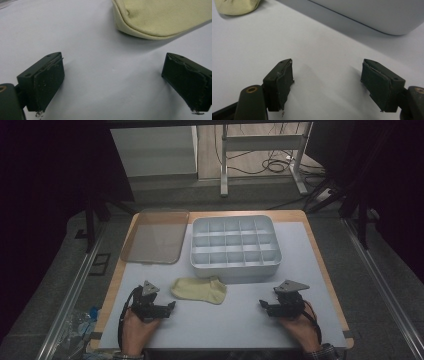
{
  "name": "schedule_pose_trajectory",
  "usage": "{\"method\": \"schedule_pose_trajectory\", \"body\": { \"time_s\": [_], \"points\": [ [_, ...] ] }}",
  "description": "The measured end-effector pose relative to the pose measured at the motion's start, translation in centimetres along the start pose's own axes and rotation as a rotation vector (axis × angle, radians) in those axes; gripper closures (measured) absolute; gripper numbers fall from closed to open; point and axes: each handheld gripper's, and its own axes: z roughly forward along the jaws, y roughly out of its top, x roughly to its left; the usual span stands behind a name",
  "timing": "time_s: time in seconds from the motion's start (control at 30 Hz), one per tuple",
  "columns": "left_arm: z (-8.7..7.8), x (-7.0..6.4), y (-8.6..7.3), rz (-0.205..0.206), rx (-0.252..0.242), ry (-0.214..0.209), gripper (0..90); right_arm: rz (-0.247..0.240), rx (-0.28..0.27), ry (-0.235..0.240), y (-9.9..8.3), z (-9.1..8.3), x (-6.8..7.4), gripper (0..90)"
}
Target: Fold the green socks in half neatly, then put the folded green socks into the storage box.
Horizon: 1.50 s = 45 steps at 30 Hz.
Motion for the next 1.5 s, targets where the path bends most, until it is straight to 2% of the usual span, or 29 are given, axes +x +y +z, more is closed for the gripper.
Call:
{"method": "schedule_pose_trajectory", "body": {
  "time_s": [0.27, 0.47, 0.5, 0.73, 0.87, 0.93, 1.07, 1.13, 1.5],
  "points": [
    [0.0, 0.1, 0.0, -0.004, -0.002, -0.002, 4.6, -0.001, -0.001, -0.003, 0.0, 0.0, 0.1, 26.3],
    [-0.2, 0.0, 0.1, -0.022, -0.003, -0.012, 5.9, 0.026, -0.016, 0.015, 0.1, -0.3, -0.1, 31.1],
    [-0.4, 0.1, 0.2, -0.028, -0.001, -0.03, 8.8, 0.023, -0.021, 0.014, 0.3, -0.5, -0.1, 31.3],
    [-0.8, 0.2, 0.8, -0.034, -0.01, -0.036, 15.2, 0.01, -0.016, 0.021, 1.0, -0.5, 0.2, 31.3],
    [-1.2, 0.4, 1.4, -0.041, -0.031, -0.037, 22.5, -0.012, -0.022, 0.027, 1.6, -0.2, 0.7, 36.9],
    [-1.3, 0.4, 1.9, -0.038, -0.044, -0.052, 30.0, -0.016, -0.022, 0.053, 2.2, 0.1, 1.0, 41.1],
    [-1.3, 0.3, 2.5, -0.025, -0.054, -0.054, 35.5, -0.029, -0.02, 0.077, 2.8, 0.6, 1.3, 48.1],
    [-1.1, 0.3, 2.9, -0.022, -0.058, -0.064, 39.7, -0.036, -0.018, 0.106, 3.4, 1.2, 1.7, 53.2],
    [-0.5, 0.8, 4.4, -0.031, -0.063, -0.055, 51.9, -0.067, -0.012, 0.179, 5.7, 3.5, 3.2, 63.1]
  ]
}}
